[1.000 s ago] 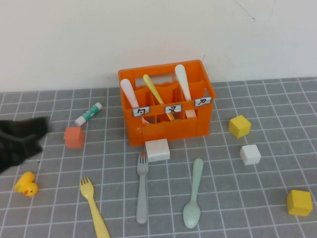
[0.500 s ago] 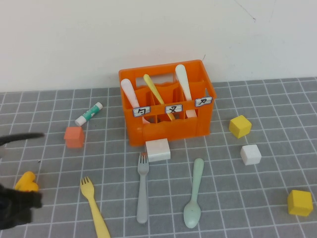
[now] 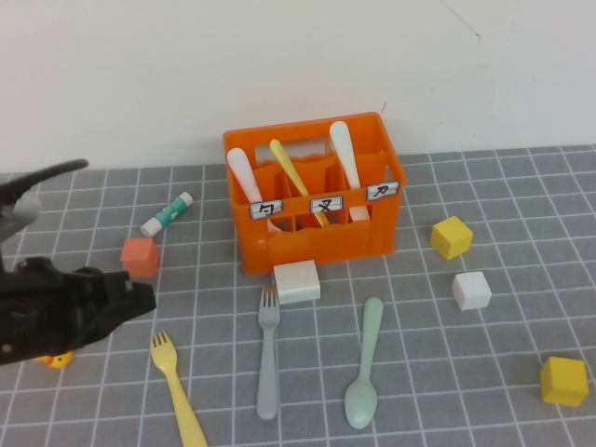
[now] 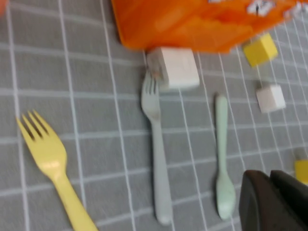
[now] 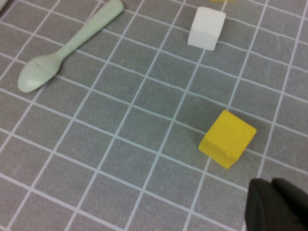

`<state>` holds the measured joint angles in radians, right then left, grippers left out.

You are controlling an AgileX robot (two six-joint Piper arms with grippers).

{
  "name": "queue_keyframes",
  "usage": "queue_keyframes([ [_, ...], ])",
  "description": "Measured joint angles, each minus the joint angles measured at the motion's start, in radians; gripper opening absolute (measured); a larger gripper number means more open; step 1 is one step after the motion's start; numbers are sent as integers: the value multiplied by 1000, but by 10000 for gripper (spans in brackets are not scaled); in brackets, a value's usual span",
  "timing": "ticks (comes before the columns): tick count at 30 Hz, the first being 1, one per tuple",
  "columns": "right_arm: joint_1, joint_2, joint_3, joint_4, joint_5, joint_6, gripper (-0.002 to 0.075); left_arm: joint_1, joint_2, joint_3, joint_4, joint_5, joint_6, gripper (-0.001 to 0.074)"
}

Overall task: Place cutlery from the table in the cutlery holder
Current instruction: Pick up the fork

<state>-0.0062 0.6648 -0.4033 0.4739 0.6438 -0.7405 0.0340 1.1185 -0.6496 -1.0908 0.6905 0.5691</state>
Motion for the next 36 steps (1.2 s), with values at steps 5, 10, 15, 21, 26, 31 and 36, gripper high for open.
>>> queue_keyframes([
  [5,0,0,0,0,-3,-3,-3,-147,0,0,214,-128,-123,1],
  [10,0,0,0,2,-5,-3,-3,-310,5,0,773,-139,-652,1],
  [15,0,0,0,4,-5,-3,-3,-369,39,0,1147,-136,-1109,1],
  [21,0,0,0,4,-11,-3,-3,-372,68,0,1271,-237,-1260,1],
  [26,0,0,0,4,-14,-3,-3,-372,108,-2,1280,-285,-1321,1],
  [31,0,0,0,6,-14,-3,-3,-380,203,-7,1267,-259,-1336,51],
  [36,0,0,0,10,-24,-3,-3,-423,315,-40,1263,-234,-1336,254],
])
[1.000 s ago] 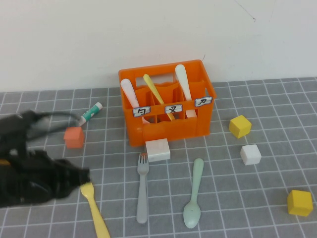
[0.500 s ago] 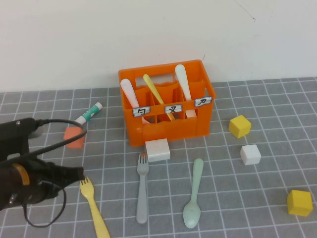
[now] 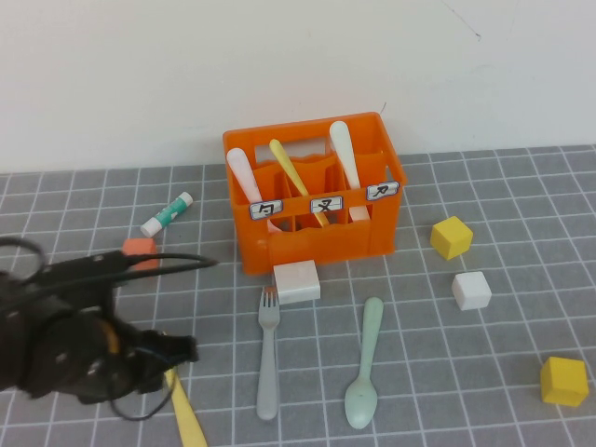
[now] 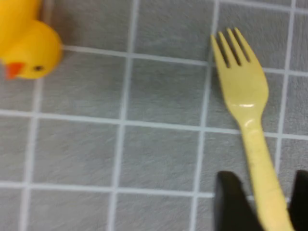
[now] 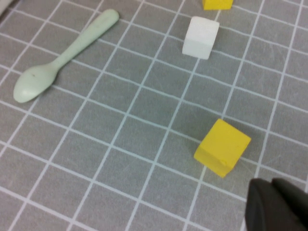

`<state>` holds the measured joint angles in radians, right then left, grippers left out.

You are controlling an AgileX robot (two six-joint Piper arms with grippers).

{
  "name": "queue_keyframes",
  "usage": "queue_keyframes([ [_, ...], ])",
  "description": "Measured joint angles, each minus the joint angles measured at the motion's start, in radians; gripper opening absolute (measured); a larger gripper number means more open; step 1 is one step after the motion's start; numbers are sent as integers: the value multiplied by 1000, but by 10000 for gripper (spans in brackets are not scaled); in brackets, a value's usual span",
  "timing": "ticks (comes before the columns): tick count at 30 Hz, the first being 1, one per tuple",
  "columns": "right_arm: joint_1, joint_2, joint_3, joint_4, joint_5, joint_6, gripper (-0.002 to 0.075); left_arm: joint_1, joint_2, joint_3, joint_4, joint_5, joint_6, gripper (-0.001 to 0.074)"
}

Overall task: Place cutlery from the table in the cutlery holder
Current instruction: Pick up the fork

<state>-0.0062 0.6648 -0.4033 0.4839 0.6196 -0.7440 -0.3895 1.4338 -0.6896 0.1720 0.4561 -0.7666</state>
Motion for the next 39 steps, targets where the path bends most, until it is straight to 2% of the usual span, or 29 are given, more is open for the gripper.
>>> queue_keyframes([
  [3,0,0,0,6,-7,0,-3,-20,62,-44,0,0,2,333],
  [6,0,0,0,11,-11,0,-3,-20,133,-98,0,2,-4,360],
  [20,0,0,0,13,-11,0,-3,-24,334,-222,88,84,-64,370],
  [34,0,0,0,18,-11,0,-3,-28,368,-281,87,-71,22,370],
  [39,0,0,0,20,-11,-3,-3,-30,368,-327,78,57,66,370],
])
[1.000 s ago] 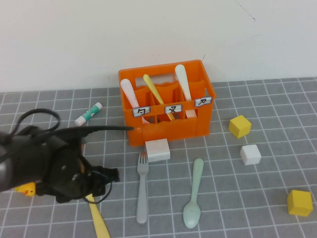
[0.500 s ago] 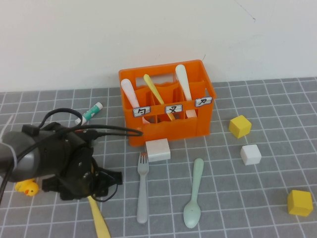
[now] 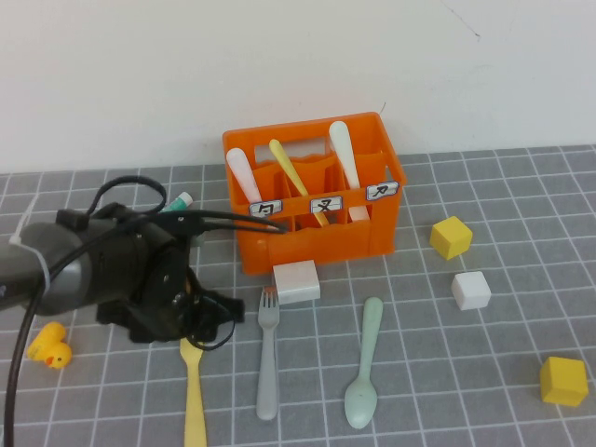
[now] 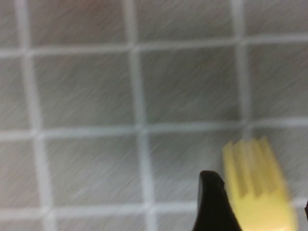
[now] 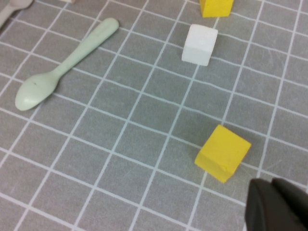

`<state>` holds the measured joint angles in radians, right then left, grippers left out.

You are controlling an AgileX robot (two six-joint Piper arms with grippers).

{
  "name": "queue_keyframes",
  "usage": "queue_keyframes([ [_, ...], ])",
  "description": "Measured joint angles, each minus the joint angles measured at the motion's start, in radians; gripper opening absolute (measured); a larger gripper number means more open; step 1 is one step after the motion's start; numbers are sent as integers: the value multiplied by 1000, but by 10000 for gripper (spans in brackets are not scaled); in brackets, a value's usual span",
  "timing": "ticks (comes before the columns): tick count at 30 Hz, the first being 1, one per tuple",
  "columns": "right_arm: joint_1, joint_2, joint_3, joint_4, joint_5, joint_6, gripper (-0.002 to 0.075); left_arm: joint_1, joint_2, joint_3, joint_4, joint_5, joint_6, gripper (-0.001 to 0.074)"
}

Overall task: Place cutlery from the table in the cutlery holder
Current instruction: Pick up the fork

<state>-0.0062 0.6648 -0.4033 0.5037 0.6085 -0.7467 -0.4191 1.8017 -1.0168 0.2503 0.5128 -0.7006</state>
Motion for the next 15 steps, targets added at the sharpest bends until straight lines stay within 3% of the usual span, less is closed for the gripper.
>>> queue_keyframes([
  [6,0,0,0,0,-8,-4,-3,0,-4,-13,-18,188,6,370],
  [15,0,0,0,0,-8,-4,-3,-77,-10,-1,-64,205,-9,370],
])
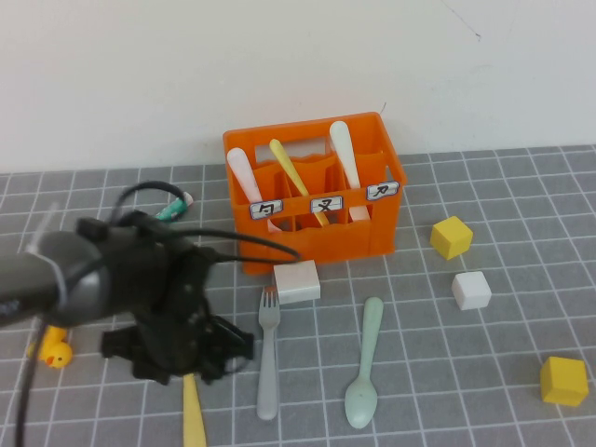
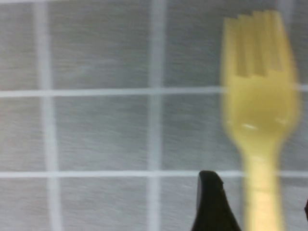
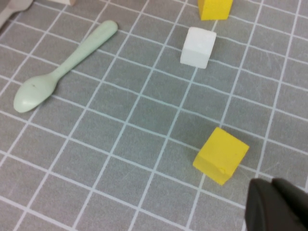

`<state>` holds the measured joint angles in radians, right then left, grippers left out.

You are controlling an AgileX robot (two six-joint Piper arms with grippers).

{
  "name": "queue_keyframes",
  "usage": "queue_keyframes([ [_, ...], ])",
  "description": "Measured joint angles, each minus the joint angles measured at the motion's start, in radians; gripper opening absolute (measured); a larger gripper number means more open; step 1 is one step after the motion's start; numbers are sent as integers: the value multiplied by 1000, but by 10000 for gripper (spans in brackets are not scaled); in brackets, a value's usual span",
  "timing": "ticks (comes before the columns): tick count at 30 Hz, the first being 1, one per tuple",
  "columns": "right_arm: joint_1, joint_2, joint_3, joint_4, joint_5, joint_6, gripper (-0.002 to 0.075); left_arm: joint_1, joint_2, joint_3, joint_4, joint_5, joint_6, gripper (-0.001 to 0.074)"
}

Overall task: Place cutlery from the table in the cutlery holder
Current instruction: Pick up the fork

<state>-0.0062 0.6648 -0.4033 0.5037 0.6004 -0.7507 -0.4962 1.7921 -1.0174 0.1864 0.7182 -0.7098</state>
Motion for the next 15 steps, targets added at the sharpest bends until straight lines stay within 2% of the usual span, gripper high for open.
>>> queue_keyframes([
  [6,0,0,0,1,0,0,-3,-98,-3,0,-5,-52,-52,370],
  [15,0,0,0,1,0,0,-3,-105,-4,0,59,2,-138,370],
])
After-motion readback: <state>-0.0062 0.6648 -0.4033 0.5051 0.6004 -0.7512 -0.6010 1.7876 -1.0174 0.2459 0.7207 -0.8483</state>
